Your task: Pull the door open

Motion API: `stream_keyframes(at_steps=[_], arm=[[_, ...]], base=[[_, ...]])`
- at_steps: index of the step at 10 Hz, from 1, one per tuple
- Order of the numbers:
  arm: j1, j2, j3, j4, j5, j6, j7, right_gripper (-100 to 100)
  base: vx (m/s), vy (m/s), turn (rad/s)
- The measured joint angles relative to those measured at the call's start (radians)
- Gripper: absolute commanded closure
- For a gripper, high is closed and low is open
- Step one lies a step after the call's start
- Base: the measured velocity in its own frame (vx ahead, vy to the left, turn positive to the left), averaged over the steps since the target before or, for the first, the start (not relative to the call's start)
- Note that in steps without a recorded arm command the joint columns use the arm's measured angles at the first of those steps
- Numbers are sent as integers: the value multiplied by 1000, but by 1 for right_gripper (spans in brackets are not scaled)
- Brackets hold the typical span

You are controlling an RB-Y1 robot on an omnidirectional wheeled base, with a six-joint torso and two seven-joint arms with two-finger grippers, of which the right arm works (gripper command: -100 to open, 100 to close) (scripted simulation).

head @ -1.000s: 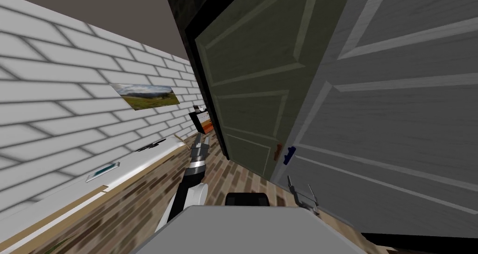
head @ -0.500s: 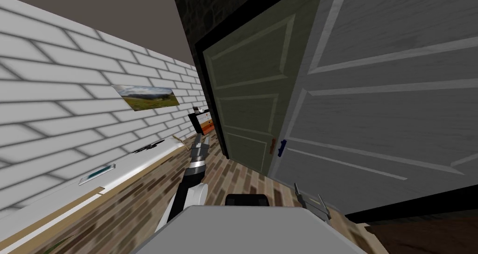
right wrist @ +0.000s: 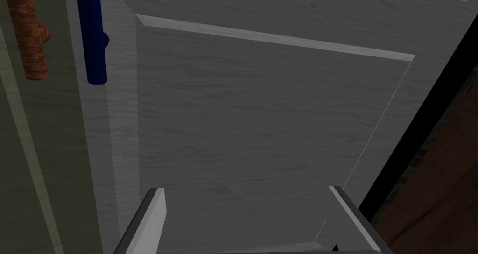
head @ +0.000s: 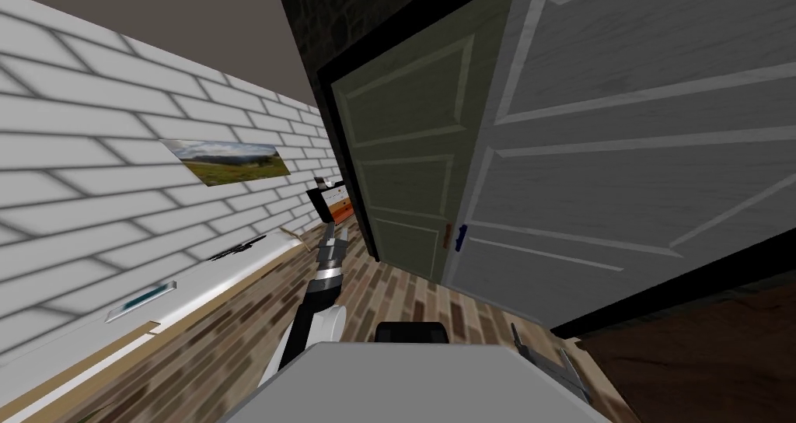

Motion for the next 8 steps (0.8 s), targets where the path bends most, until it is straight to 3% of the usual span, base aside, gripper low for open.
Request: stream_keyframes(at_steps=[1,2,4,7,8], arm=[[21,-14,-11,6,-7,2,-8,-100],[16,-16,-13,38,-8,-3,-21,-100],[32,-43,-38,75,-23,2,-45,-100],[20,-77,-57,130,-31,2,-98,-100],[15,-84,-61,120,-33,9,-103,-100]], base=[[-82,24,-68],[-77,16,-112],[-36,1,-79],[159,-29,56],[207,-25,86]])
